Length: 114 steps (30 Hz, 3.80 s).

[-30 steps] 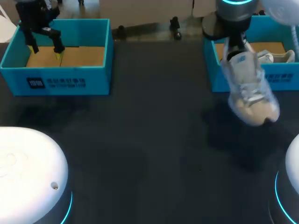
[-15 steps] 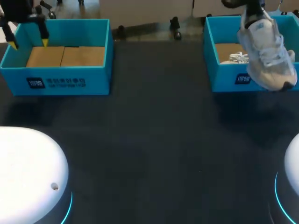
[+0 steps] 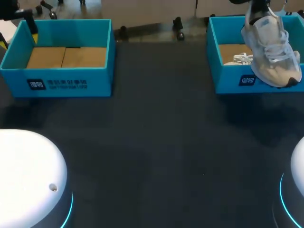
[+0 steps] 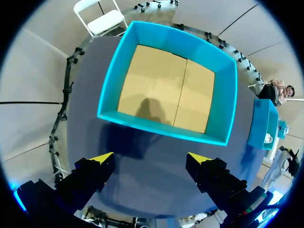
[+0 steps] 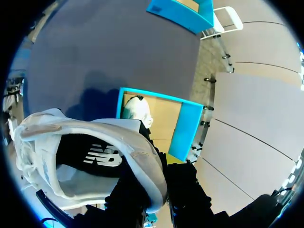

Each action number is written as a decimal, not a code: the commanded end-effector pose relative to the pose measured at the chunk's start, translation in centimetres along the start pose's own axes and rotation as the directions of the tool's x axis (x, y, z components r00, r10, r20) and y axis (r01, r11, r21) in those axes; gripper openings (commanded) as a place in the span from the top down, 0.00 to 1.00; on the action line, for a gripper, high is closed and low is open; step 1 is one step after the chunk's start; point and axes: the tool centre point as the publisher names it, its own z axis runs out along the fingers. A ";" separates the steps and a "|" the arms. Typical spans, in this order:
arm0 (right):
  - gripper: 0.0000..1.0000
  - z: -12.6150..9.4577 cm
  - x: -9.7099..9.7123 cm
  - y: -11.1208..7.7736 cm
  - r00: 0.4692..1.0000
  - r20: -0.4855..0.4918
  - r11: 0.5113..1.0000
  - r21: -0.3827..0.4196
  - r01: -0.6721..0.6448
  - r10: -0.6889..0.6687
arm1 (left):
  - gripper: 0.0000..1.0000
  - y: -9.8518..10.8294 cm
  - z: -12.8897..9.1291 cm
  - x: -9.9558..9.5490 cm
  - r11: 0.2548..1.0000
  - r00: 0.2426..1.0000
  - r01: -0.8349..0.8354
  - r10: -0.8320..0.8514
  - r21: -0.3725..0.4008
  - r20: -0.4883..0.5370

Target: Take the shoe out of the shoebox, open the shoe tongue, remove and reinsert the insole, then place the shoe into the shoebox

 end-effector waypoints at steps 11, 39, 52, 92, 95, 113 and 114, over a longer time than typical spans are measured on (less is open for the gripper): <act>1.00 2.6 -4.2 -4.3 0.994 -0.031 0.995 0.000 -0.104 0.104 | 0.00 0.1 0.0 0.0 1.000 1.000 0.000 0.000 0.002 0.001; 1.00 11.8 -7.4 -12.7 0.917 -0.234 0.939 -0.041 -0.341 0.322 | 0.00 0.1 0.0 0.0 1.000 1.000 0.000 0.000 0.002 0.001; 1.00 11.2 -5.5 -14.3 0.679 -0.212 0.708 0.125 -0.695 0.703 | 0.00 0.1 0.0 0.0 1.000 1.000 0.000 0.000 0.002 0.001; 1.00 11.3 -1.3 -12.5 -0.065 -0.043 -0.046 0.357 -0.933 0.997 | 0.00 0.1 0.0 0.0 1.000 1.000 0.000 0.000 0.002 0.001; 1.00 11.3 -1.3 -12.5 -0.065 -0.043 -0.046 0.357 -0.933 0.997 | 0.00 0.1 0.0 0.0 1.000 1.000 0.000 0.000 0.002 0.001; 1.00 11.3 -1.3 -12.5 -0.065 -0.043 -0.046 0.357 -0.933 0.997 | 0.00 0.1 0.0 0.0 1.000 1.000 0.000 0.000 0.002 0.001; 1.00 11.7 -1.0 -12.6 -0.067 -0.015 -0.057 0.366 -0.929 0.998 | 0.00 0.1 0.0 0.0 1.000 1.000 0.000 0.000 0.002 0.001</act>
